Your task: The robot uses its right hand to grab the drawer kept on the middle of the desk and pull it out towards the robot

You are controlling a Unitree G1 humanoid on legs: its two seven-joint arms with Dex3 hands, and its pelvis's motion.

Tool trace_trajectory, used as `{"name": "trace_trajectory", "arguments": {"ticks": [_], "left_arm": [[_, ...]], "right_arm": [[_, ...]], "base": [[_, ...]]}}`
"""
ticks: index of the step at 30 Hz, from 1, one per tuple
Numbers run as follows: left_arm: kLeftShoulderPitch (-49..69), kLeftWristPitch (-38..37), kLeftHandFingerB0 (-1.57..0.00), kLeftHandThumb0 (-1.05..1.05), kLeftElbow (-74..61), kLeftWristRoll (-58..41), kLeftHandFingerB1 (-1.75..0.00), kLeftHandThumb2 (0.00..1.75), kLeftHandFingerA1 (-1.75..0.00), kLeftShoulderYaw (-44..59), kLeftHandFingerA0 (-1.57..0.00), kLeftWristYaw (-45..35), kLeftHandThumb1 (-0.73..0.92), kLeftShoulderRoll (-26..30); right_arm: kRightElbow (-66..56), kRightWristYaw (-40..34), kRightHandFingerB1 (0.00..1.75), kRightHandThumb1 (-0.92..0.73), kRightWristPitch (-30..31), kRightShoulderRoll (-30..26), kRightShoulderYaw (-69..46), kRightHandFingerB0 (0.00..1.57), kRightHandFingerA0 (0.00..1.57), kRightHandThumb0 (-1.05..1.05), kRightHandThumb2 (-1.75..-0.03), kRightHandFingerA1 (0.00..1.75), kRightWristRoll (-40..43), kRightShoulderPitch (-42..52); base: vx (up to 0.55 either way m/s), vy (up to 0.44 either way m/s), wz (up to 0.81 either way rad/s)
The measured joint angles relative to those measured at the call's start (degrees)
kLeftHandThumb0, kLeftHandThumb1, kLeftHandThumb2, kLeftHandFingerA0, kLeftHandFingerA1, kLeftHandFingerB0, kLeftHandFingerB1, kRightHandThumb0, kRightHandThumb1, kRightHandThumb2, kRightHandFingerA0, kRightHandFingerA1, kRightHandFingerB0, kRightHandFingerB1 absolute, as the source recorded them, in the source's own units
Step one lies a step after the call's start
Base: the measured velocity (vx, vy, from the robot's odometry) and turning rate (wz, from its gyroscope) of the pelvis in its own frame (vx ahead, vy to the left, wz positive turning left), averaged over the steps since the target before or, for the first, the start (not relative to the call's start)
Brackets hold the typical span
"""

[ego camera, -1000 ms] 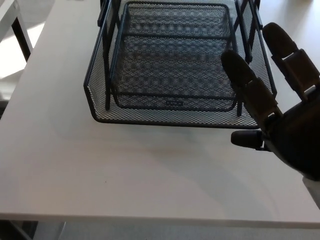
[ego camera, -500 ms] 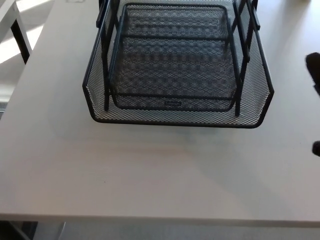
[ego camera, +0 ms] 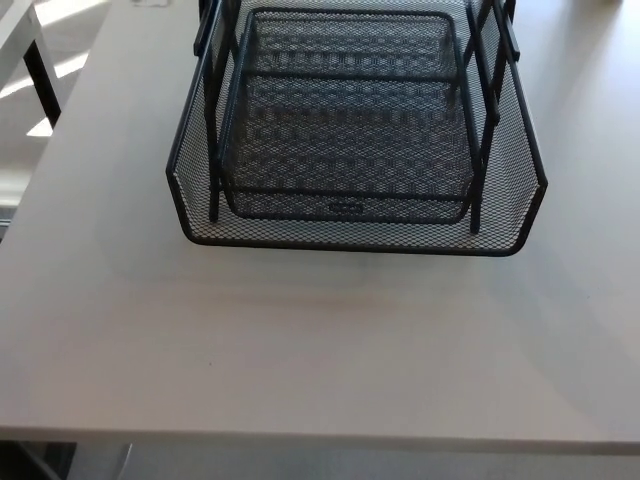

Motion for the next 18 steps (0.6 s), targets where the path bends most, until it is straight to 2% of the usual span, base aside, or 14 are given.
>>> {"name": "trace_trajectory", "arguments": {"ticks": [2,3,4,6,8,9,10,11,13,14,17,18], "left_arm": [[-0.02,0.00,-0.63,-0.33,0.04,-0.01,-0.64,0.58,-0.90,0.02,-0.62,0.00,0.65,0.00],[-0.06,0.00,-0.63,-0.33,0.10,-0.02,-0.62,0.58,-0.88,0.01,-0.62,0.00,0.65,0.00],[-0.11,0.00,-0.63,-0.33,0.12,-0.02,-0.62,0.58,-0.88,0.02,-0.62,0.00,0.65,0.00],[-0.08,0.00,-0.64,-0.34,0.08,-0.04,-0.65,0.59,-0.90,0.02,-0.62,-0.01,0.65,0.00],[-0.04,0.00,-0.62,-0.32,0.00,-0.06,-0.61,0.59,-0.85,0.02,-0.62,-0.01,0.66,0.00],[-0.05,0.00,-0.63,-0.32,-0.03,-0.08,-0.62,0.59,-0.87,0.02,-0.61,-0.01,0.65,0.00],[-0.11,0.00,-0.63,-0.31,-0.04,-0.07,-0.62,0.59,-0.88,0.02,-0.61,-0.01,0.65,0.00],[-0.13,0.00,-0.62,-0.32,-0.04,-0.07,-0.63,0.59,-0.88,0.02,-0.61,-0.01,0.66,0.00],[-0.20,0.01,-0.62,-0.32,-0.02,-0.07,-0.63,0.59,-0.88,0.02,-0.61,-0.01,0.66,0.00],[-0.21,0.01,-0.62,-0.35,-0.01,-0.07,-0.63,0.58,-0.89,0.02,-0.61,-0.01,0.66,0.00],[-0.19,0.01,-0.63,-0.32,-0.13,-0.08,-0.63,0.59,-0.89,0.02,-0.62,-0.01,0.66,0.00],[-0.17,0.01,-0.62,-0.32,-0.20,-0.08,-0.60,0.60,-0.82,0.04,-0.62,-0.01,0.65,0.00]], "right_arm": [[2.40,-1.11,0.27,-0.59,-0.35,-0.02,-1.10,0.06,0.00,-0.90,-1.02,0.12,0.14,0.46],[4.76,-2.13,0.29,-0.58,-0.56,-0.10,-1.54,0.01,0.04,-0.88,-0.98,0.20,0.24,0.49],[6.53,-2.81,0.29,-0.58,-0.76,-0.23,-1.61,0.01,0.04,-0.88,-0.98,0.20,0.32,0.43],[11.07,-4.32,0.45,-0.58,-1.28,-0.53,-1.61,0.11,0.04,-0.91,-0.97,0.44,0.44,0.20],[14.52,-5.45,0.38,-0.63,-1.61,-0.76,-1.49,0.06,0.02,-0.89,-1.01,0.45,0.46,-0.12],[16.83,-6.18,0.39,-0.64,-1.79,-0.90,-1.35,0.09,0.03,-0.89,-1.02,0.43,0.48,-0.39],[19.01,-6.89,0.39,-0.65,-2.04,-0.99,-1.15,0.08,0.05,-0.95,-0.79,0.50,0.49,-0.67],[20.42,-7.32,0.34,-0.79,-2.19,-1.00,-1.05,0.11,0.08,-0.88,-0.64,0.47,0.50,-0.80],[24.74,-8.70,0.34,-0.79,-2.71,-1.00,-0.70,0.11,0.08,-0.88,-0.64,0.47,0.53,-1.26],[26.51,-9.28,0.50,-0.35,-2.93,-1.00,-0.54,0.00,0.01,-0.41,-0.99,0.53,0.55,-1.55],[32.32,-11.27,0.50,-0.35,-3.69,-0.89,0.15,0.00,0.00,-0.40,-0.98,0.52,0.69,-2.28],[34.18,-11.91,0.40,-0.76,-3.94,-0.77,0.50,0.15,0.10,-0.88,-0.64,0.48,0.76,-2.53]], "base": [[0.00,0.000,0.00],[0.00,0.000,0.00],[0.00,0.000,0.00],[0.00,0.000,0.00],[0.00,0.000,0.00],[0.00,0.000,0.00],[0.00,0.000,0.00],[0.00,0.000,0.00],[0.00,0.000,0.00],[0.00,0.000,0.00],[0.00,0.000,0.00],[0.00,0.000,0.00]]}}
